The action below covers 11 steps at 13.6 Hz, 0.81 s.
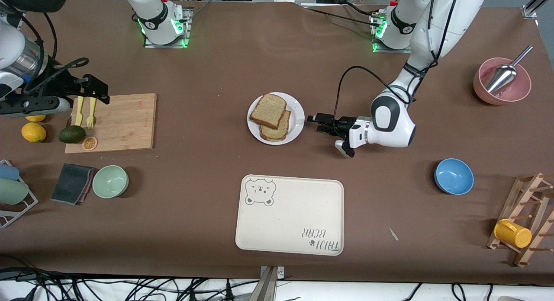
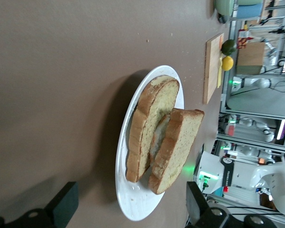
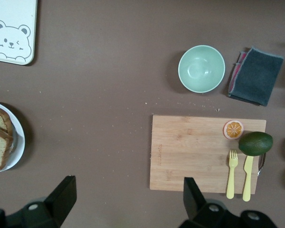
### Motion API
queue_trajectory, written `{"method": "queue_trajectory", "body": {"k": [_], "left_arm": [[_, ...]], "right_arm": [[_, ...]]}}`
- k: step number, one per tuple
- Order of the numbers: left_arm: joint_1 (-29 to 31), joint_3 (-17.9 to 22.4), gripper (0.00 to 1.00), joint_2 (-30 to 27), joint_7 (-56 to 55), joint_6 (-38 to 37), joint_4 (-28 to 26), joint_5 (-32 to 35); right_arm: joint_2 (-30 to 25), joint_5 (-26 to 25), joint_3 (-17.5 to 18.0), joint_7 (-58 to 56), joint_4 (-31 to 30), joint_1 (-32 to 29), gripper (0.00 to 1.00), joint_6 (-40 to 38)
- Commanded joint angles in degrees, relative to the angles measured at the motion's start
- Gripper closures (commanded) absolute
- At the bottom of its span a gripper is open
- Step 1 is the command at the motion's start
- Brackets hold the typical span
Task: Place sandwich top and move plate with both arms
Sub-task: 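Grip the white plate rim with the left gripper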
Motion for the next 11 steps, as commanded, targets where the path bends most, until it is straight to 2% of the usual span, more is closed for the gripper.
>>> {"method": "queue_trajectory", "body": {"k": [1, 4, 6, 11], "left_arm": [[-3.64, -0.02, 0.03, 0.48, 3.17, 4.83, -0.73, -3.6], [-6.46, -0.02, 0.18, 1.1, 4.83, 6.61, -0.64, -8.42], [-6.38, -0.02, 0.3, 1.8, 7.55, 6.61, -0.73, -8.61], [-6.29, -0.02, 0.81, 3.12, 12.04, 6.44, -0.56, -9.75]], "right_arm": [[-1.67, 0.24, -0.13, -1.07, -1.73, -0.35, 0.01, -0.53], [-1.23, 0.15, -1.01, -1.16, -1.29, -0.26, 0.01, -1.67], [-1.23, 0.07, -1.01, -1.16, -1.29, -0.18, 0.01, -1.67], [-0.26, -0.99, -1.01, -1.07, -1.11, -0.17, 0.01, -0.97]]}}
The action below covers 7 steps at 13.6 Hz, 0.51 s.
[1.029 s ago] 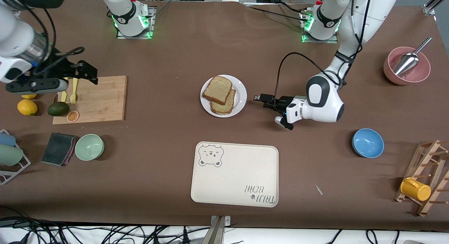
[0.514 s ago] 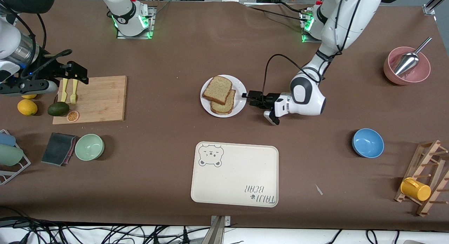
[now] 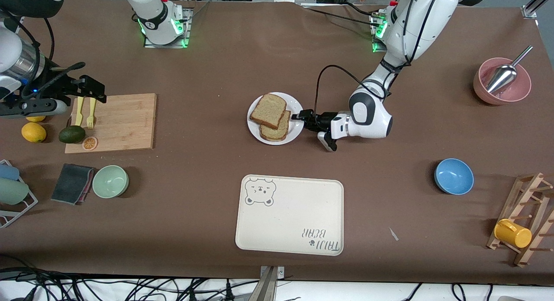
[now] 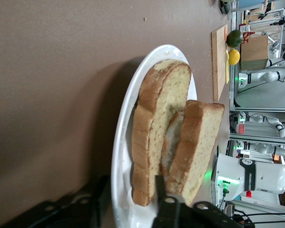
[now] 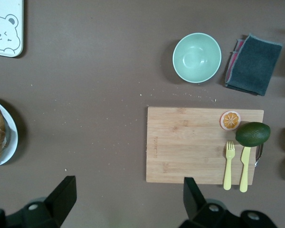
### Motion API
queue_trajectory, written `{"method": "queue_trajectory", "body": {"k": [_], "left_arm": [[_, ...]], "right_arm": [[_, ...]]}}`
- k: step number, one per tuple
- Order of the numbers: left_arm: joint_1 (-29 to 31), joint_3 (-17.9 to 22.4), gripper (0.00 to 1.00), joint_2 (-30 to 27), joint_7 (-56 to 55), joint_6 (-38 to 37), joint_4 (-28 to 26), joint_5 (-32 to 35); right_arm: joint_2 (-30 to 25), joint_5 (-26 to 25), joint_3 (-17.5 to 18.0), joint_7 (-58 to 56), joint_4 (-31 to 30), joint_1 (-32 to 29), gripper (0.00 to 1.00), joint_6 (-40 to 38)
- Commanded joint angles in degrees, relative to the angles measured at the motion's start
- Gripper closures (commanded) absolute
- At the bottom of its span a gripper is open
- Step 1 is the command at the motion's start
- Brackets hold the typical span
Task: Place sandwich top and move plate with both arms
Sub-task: 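Grip the white plate rim with the left gripper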
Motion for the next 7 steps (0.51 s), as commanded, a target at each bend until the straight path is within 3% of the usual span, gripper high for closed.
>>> {"method": "queue_trajectory", "body": {"k": [1, 2, 7], "left_arm": [[0.4, -0.06, 0.89, 0.17, 2.99, -0.08, -0.28, -2.51], [0.49, -0.06, 0.99, 0.17, 3.08, -0.17, -0.28, -2.51], [1.1, -0.06, 1.0, 0.08, 3.34, -0.26, -0.28, -2.43]], "right_arm": [[-0.29, -0.59, 0.06, -0.59, -0.38, 0.17, 0.01, 0.32], [-0.03, -0.59, 0.23, -0.24, -0.38, 0.18, 0.01, 0.41], [0.06, -0.07, 0.15, -0.32, -0.38, 0.0, 0.01, 1.73]]}}
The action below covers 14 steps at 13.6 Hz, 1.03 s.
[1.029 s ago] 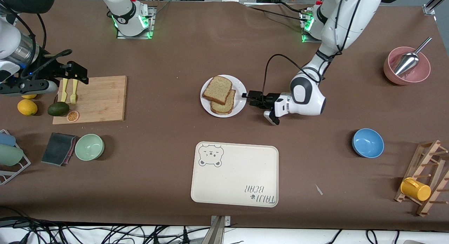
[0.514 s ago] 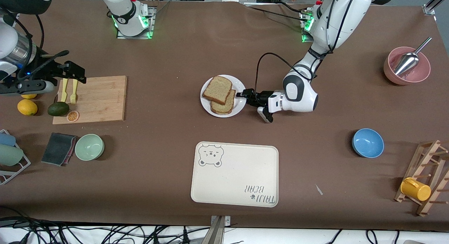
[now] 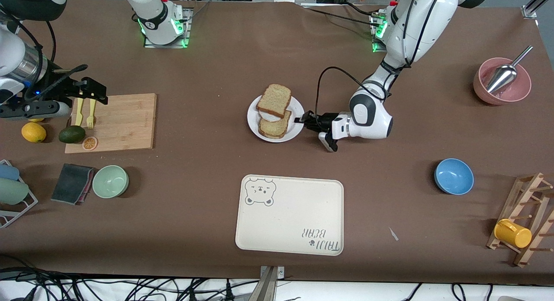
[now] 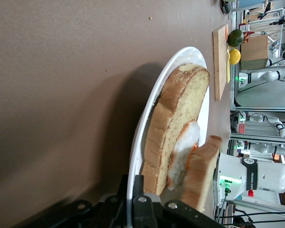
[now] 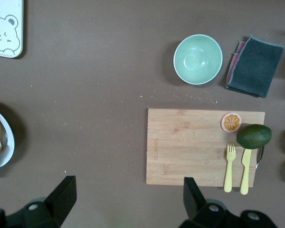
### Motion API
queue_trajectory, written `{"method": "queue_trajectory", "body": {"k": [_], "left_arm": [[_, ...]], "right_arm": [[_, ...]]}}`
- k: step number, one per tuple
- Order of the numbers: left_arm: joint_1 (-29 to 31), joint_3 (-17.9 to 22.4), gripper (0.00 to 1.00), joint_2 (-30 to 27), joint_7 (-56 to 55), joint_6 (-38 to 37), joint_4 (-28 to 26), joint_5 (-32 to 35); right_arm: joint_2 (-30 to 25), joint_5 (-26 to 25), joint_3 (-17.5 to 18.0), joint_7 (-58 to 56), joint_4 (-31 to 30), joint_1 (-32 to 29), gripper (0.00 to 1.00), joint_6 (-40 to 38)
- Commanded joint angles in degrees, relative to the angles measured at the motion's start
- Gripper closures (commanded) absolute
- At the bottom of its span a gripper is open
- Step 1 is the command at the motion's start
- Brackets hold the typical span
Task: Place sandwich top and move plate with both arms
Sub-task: 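Grip the white plate rim with the left gripper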
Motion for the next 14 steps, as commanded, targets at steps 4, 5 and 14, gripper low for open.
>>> {"method": "queue_trajectory", "body": {"k": [4, 5, 14], "left_arm": [[3.29, -0.09, 1.0, -0.78, 0.68, -1.96, 1.18, -2.55], [4.08, -0.17, 1.0, -0.86, -1.94, -2.05, 1.71, -2.47], [4.53, 0.35, 1.0, 2.11, -28.05, -2.4, 15.13, -2.12]], "right_arm": [[-0.36, -0.06, 0.05, -0.23, -0.49, -0.1, 0.01, 1.4], [-0.18, -0.06, 0.14, -0.23, -0.49, -0.01, 0.01, 1.4], [0.08, -0.14, 0.22, -0.32, -0.75, 0.08, 0.0, 2.01]]}}
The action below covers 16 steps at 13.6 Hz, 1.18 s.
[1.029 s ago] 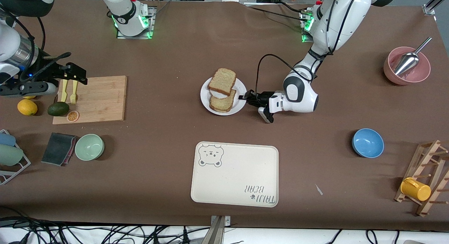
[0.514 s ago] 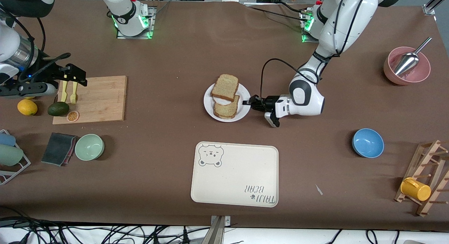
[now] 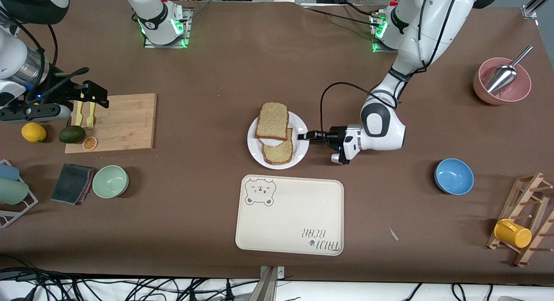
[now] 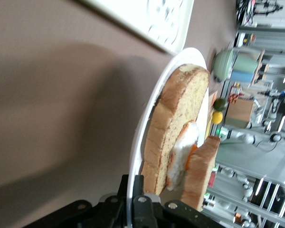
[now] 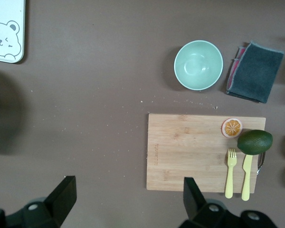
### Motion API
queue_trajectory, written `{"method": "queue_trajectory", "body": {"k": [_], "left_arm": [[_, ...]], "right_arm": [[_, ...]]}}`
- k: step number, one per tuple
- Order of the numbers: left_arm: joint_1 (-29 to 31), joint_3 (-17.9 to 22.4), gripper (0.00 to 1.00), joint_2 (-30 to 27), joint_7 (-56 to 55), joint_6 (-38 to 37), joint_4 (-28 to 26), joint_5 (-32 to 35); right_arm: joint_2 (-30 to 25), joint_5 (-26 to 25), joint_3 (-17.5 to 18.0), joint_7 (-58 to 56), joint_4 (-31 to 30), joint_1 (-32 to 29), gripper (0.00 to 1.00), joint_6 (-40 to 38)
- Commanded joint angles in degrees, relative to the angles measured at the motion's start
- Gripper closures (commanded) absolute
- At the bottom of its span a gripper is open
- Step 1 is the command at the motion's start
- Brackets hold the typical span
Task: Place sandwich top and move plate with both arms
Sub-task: 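Slide the plate with the left gripper onto the bear tray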
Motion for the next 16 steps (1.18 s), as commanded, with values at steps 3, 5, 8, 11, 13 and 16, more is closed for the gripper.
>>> {"method": "queue_trajectory", "body": {"k": [3, 5, 8, 11, 13, 16], "left_arm": [[0.69, 2.27, 1.0, 7.1, -8.09, -1.03, 16.66, -1.39], [0.34, 4.56, 1.0, 11.57, -9.6, -0.59, 23.78, -1.39], [0.17, 6.32, 1.0, 18.87, -10.83, 1.86, 33.37, -1.56], [-0.8, 6.41, 1.0, 21.35, -10.83, 7.13, 36.02, -1.48], [-1.06, 6.41, 1.0, 22.14, -10.39, 9.07, 36.38, -1.48], [-1.41, 6.41, 1.0, 22.5, -10.22, 10.14, 36.38, -1.39]], "right_arm": [[-0.33, -0.14, 0.13, -0.32, -0.58, 0.03, 0.0, 0.54], [-0.33, -0.23, 0.13, -0.32, -0.58, 0.03, 0.0, 0.54], [-0.33, -0.23, 0.13, -0.41, -0.58, 0.03, 0.0, 0.54], [-0.16, -0.32, 0.13, -0.41, -0.58, 0.03, 0.0, 0.54], [-0.07, -0.32, 0.13, -0.41, -0.58, 0.03, 0.0, 0.54], [-0.07, -0.32, 0.22, -0.41, -0.5, 0.03, 0.0, 0.54]]}}
